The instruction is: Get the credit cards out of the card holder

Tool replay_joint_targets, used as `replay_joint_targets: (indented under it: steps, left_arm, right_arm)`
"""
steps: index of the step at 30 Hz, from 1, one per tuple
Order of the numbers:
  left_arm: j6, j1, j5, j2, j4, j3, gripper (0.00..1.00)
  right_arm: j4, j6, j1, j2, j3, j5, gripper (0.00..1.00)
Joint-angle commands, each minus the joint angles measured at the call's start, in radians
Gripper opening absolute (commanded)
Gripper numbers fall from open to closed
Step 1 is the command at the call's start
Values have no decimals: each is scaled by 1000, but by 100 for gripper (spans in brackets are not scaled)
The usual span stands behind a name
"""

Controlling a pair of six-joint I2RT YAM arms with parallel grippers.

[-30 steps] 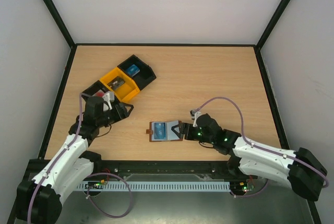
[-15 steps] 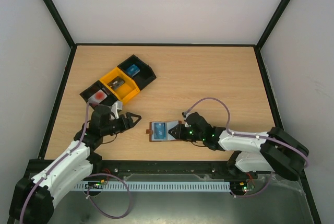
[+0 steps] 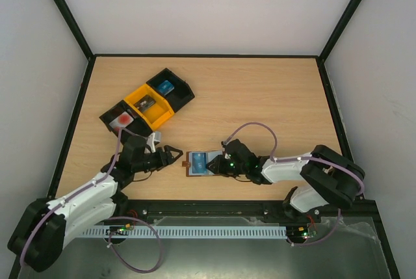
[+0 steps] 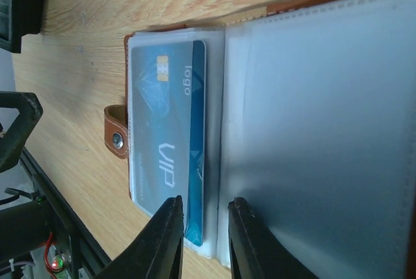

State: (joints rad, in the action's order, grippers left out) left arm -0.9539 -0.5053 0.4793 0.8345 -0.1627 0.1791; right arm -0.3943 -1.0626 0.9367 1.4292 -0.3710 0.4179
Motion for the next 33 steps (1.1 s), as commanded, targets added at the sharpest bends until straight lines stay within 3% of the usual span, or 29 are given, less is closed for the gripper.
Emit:
replay_joint_targets:
  steps: [1,10,20,26,33]
  left_arm:
    - [-9,-31,12,70,-109,0,66]
    - [-24,-105,-41,199,-193,29,62]
    - [-25,-140,-67,291,-252,30,38]
    - [-3,-169,-73,365,-261,46,35]
    - [-16,-238,-95,457,-256,69,23]
  right_arm:
    - [-51,-9,10,27,-13,9,20]
    - [-112,-22,16,80,8,46,17]
    - [-138,-26,16,102,12,53,16]
    - [-145,-45,16,67,32,29,15]
    - [-177,-93,17,52,57,6,16]
